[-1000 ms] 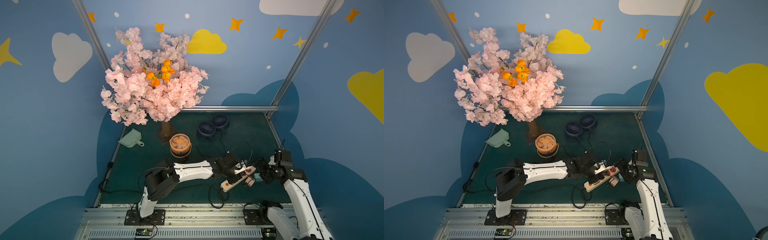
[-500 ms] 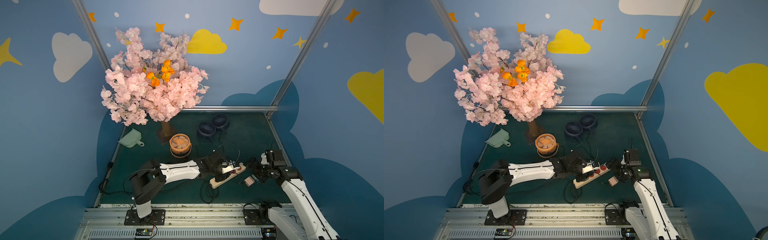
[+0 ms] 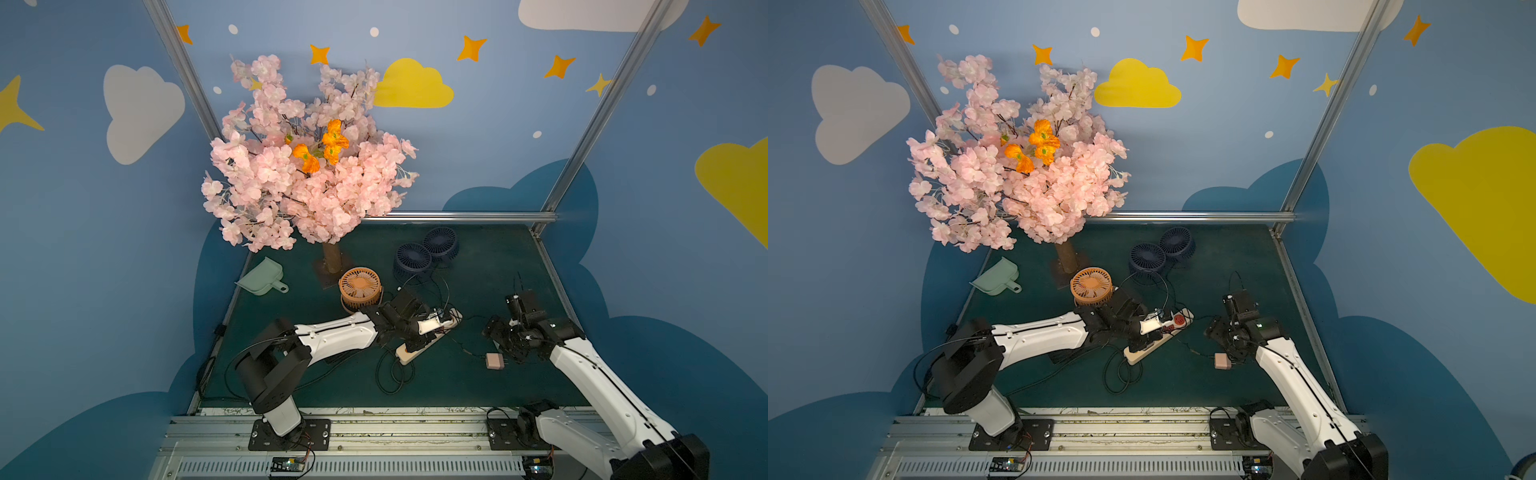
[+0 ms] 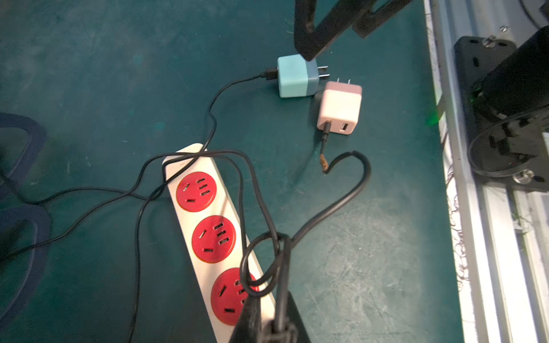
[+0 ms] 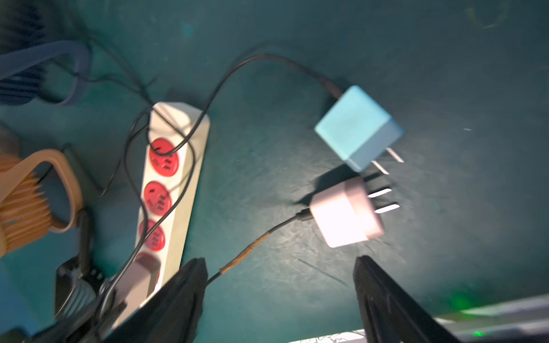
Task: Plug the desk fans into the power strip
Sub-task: Move the socket to the center of the board, then pick up the plug from the center of the board.
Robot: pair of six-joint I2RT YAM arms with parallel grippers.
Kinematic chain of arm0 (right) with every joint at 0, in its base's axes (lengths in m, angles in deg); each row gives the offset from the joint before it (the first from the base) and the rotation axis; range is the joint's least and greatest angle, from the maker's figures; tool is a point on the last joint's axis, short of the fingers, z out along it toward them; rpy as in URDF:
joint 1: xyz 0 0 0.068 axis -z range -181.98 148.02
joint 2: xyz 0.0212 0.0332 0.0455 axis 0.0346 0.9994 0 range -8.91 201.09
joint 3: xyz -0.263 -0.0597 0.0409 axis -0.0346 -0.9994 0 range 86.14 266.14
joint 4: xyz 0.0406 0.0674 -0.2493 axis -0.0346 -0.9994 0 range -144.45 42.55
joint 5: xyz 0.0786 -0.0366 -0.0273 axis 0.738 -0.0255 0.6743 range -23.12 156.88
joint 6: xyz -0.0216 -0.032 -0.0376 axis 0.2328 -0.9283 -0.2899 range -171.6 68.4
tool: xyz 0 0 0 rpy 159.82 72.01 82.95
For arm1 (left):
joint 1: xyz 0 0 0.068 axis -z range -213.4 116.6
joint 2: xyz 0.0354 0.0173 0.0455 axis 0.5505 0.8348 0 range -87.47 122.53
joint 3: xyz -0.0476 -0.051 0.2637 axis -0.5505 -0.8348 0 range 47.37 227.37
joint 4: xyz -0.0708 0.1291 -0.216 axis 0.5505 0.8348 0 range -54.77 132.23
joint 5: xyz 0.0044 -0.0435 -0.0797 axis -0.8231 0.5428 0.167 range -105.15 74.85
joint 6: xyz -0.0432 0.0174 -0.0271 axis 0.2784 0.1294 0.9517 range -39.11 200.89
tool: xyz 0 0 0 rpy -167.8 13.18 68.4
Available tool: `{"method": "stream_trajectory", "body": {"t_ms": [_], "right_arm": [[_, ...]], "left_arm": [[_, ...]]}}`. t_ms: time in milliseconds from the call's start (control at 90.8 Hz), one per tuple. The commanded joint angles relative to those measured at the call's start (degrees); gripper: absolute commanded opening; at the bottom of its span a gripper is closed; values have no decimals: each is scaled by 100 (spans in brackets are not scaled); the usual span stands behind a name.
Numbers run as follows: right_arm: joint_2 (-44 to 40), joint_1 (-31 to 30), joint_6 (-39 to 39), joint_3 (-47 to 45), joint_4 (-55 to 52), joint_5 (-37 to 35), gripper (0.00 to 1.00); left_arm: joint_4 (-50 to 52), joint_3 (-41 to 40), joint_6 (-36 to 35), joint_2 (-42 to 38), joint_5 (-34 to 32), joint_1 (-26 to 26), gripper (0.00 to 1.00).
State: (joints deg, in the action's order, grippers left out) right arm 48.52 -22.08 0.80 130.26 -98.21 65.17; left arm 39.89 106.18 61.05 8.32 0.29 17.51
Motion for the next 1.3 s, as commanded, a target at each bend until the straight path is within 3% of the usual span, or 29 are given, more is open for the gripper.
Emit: {"method": "stream_trajectory", "body": {"t_ms": [0,132,253,441,650,760,936,1289], "right_arm": [[64,-295,361,101,-437,-482,82],[51,-507,-328,-193,150,274,81],[-297,-736,-961,-441,141,362,84],[-847,-1348,-1584,-535,177,69,83],[-803,-2407,-2039,-659,561,-514,79],[-566,-2658,-2523,-687,1086,-748,78],[-14,-2561,-2663,-678,1822,-1120,62],[119,-1781,-2854,-1224,2986,-121,35]], "left_arm": [[-170,9,327,-7,221,10,21],[-406,-243,739,-299,-82,-43,43],[-518,-400,1170,-631,-47,-103,62],[-858,-760,1971,-1162,-58,-134,73],[-1118,-1131,2725,-1692,-83,-144,75],[-1197,-1264,2901,-1844,-80,-136,75],[-1320,-1379,3071,-1904,-52,-128,74],[-1592,-1575,3093,-1884,-78,54,74]]}}
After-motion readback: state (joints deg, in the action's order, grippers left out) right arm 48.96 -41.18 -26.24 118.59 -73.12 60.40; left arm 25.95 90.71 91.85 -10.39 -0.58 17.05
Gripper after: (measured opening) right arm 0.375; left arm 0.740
